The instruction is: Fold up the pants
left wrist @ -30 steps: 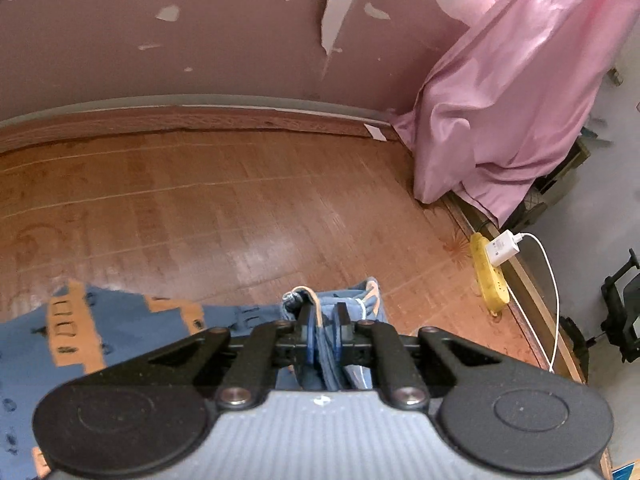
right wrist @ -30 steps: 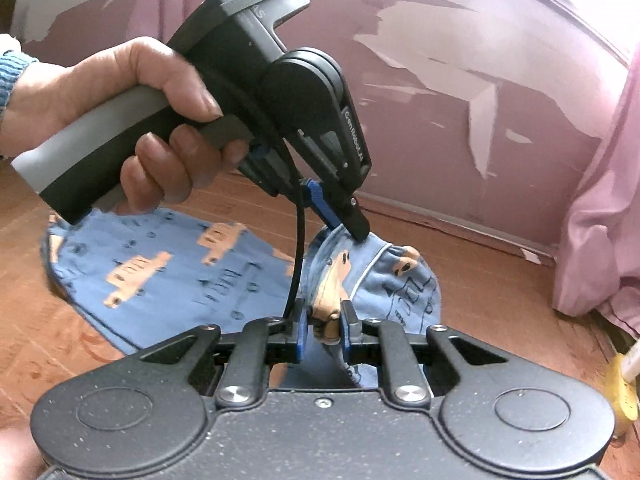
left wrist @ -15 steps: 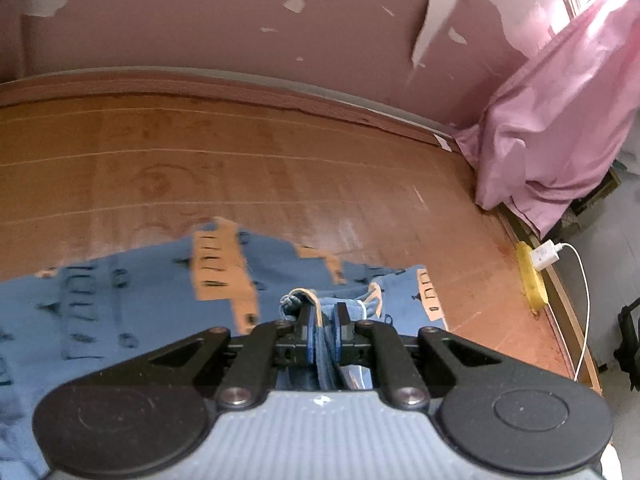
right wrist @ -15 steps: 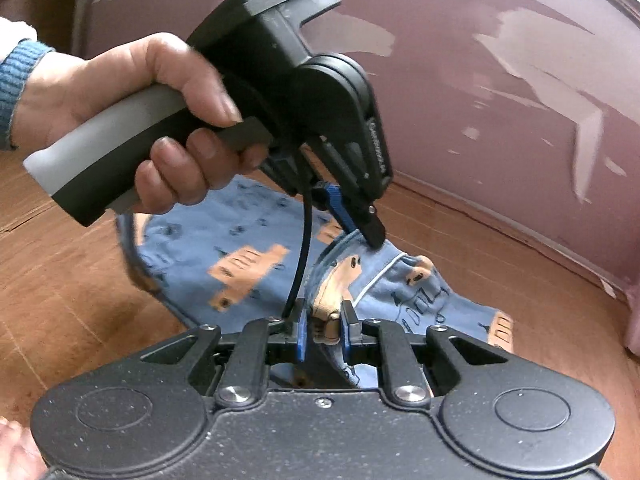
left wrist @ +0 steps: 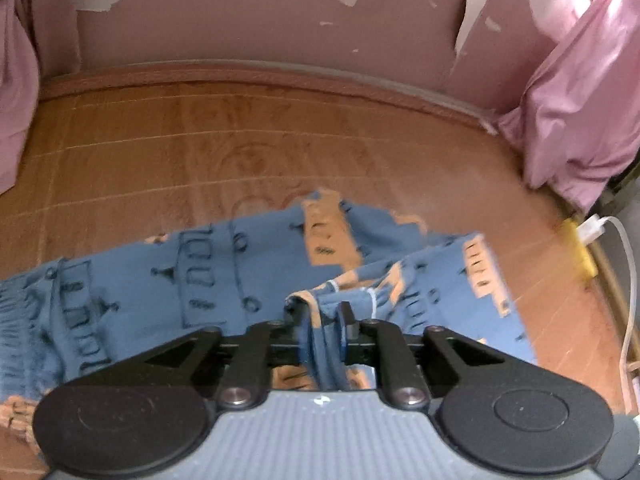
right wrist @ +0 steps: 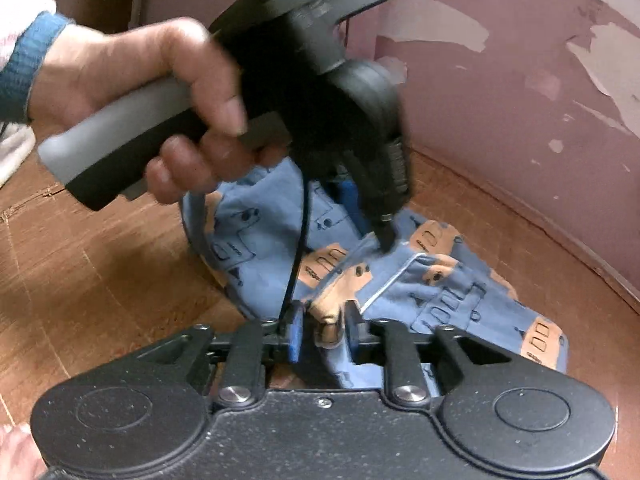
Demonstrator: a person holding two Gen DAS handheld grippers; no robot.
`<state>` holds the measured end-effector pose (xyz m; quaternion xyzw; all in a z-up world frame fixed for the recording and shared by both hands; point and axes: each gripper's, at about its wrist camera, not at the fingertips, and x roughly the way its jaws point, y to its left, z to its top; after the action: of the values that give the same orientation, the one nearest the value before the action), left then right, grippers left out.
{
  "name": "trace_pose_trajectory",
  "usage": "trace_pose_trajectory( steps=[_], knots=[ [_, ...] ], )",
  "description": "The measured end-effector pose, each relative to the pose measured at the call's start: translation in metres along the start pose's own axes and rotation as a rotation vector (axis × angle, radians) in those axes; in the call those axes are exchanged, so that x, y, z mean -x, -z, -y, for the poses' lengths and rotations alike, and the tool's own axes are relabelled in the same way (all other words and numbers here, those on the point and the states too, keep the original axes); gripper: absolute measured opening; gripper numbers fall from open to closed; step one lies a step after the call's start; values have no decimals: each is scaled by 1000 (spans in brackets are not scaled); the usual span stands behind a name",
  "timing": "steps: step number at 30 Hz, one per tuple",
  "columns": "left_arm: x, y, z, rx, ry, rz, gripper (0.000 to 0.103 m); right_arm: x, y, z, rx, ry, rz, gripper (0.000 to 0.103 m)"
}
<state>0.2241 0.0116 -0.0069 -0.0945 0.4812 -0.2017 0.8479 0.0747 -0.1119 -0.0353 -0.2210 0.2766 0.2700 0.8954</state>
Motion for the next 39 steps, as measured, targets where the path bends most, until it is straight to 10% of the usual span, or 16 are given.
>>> trace_pose_trajectory(
  steps=[4,8,12,39],
  knots=[
    [17,11,8,-44,-85,80,67,29,8,43,-78,73,63,83],
    [20,27,32,-138,-165,143,69,20,24,99,-118,339,53,84],
    [-2,43,51,-273,-321,97,69,-28,48,140,-142,410,-71,80],
    [49,74,22,-149,-333,178,94,18,36,60,-80,259,122,102]
  ],
)
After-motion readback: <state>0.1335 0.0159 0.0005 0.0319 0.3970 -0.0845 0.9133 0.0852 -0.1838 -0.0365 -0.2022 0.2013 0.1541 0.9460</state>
